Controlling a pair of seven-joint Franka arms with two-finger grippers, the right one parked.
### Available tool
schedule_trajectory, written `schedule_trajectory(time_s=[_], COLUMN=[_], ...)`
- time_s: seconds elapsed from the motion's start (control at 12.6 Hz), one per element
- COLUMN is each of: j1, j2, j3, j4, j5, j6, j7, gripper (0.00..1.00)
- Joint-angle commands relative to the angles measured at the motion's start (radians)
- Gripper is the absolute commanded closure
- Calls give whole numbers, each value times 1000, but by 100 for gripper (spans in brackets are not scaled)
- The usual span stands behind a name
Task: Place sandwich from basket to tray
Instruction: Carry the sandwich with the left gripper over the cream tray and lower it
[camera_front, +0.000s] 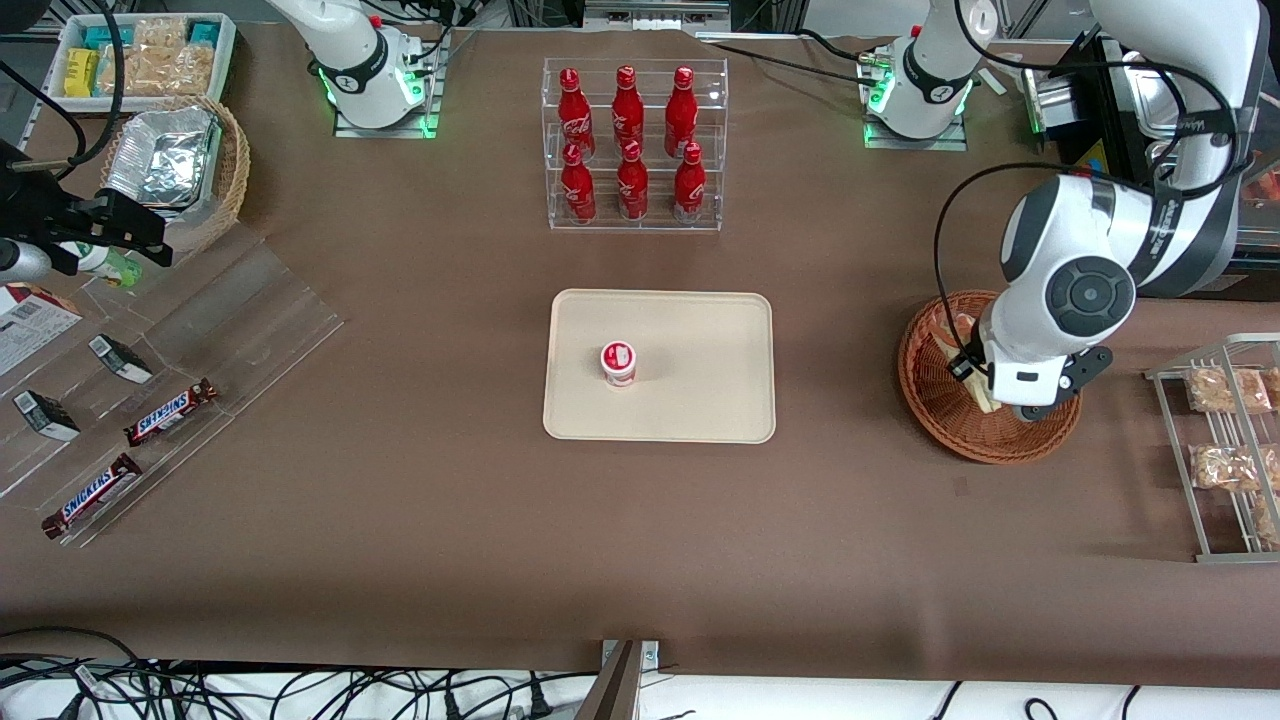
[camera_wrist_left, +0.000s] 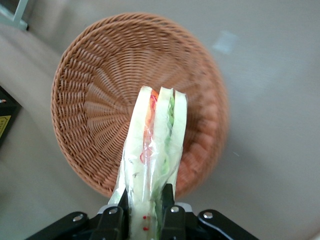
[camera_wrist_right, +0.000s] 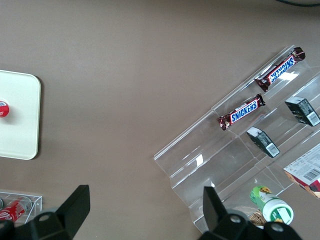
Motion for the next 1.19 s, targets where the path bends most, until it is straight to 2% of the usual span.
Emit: schedule_trajectory(time_s=[0.0, 0.32, 0.64, 0.8, 0.95, 1.11], j1=[-1, -63, -238, -289, -301, -304], j2=[10, 76, 181, 234, 282, 316], j3=[-100, -229, -225, -219, -223, -223], j4=[79, 100, 137, 137, 139, 139], j5=[-16, -27, -16, -2, 114, 178], j6=[-61, -15, 92, 164, 209, 246], j7=[23, 14, 4, -24, -102, -163], gripper=[74, 73, 73, 73, 73, 73])
